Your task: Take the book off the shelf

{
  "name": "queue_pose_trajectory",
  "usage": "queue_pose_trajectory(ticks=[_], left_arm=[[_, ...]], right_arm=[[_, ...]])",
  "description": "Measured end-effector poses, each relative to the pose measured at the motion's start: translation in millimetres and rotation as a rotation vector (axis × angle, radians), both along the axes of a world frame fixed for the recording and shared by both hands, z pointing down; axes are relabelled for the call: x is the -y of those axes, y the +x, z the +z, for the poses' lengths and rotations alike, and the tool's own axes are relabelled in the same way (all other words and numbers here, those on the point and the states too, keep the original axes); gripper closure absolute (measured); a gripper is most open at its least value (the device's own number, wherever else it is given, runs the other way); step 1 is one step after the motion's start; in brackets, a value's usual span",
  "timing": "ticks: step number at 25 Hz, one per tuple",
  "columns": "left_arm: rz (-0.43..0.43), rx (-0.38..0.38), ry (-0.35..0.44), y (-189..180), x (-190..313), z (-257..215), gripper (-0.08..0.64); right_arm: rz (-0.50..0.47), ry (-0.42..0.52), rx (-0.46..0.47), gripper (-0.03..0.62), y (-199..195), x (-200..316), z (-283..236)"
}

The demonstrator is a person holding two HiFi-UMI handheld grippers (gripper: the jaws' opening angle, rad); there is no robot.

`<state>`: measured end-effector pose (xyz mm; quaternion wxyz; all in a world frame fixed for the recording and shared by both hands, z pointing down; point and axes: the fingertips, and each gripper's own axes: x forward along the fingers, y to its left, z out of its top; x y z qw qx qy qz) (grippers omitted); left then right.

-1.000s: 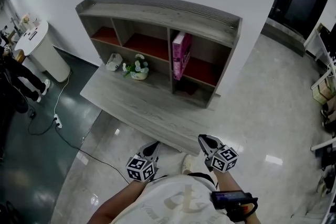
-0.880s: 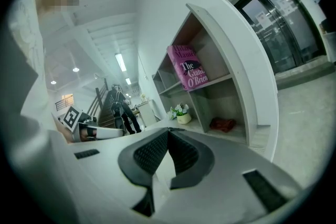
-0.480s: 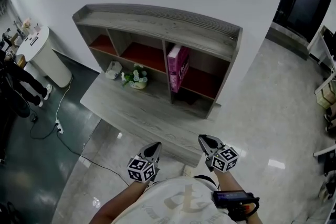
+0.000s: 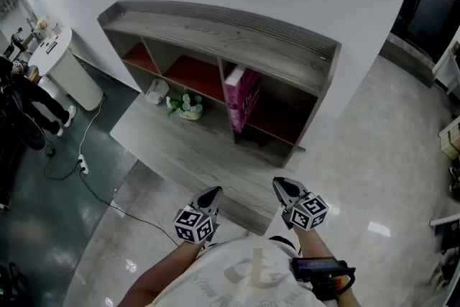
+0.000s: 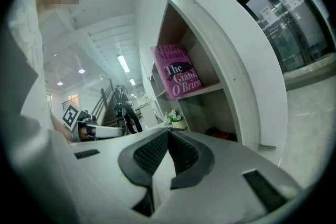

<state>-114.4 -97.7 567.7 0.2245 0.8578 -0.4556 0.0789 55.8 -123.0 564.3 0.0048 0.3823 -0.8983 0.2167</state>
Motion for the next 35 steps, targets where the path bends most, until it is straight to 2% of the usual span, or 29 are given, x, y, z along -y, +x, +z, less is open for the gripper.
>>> queue_pose_trajectory(ticks=[7,13,25,35], left_arm=[[-0.051,0.005,0.020,5.7,21.0,-2.6,0.558],[-0.108,0.005,0.007,12.8,20.9,6.5,0.558],[-0.129,0.023,0.041,13.7,38.9,-5.9,0.558],[-0.116,0.046,0.083,19.9,74.7,-22.0,0.558]], right_arm=[[-0.079,0.032,0.002,0.588,-2.5,35.5,-3.2],[-0.150,0.049,0.006,0.588,-7.2,48.3,-6.6],[-0.213,0.052,0.034,0.588,-21.9,59.3,-3.4],[-0.218,0.040,0.042,0.588,-29.4,72.4,10.4]])
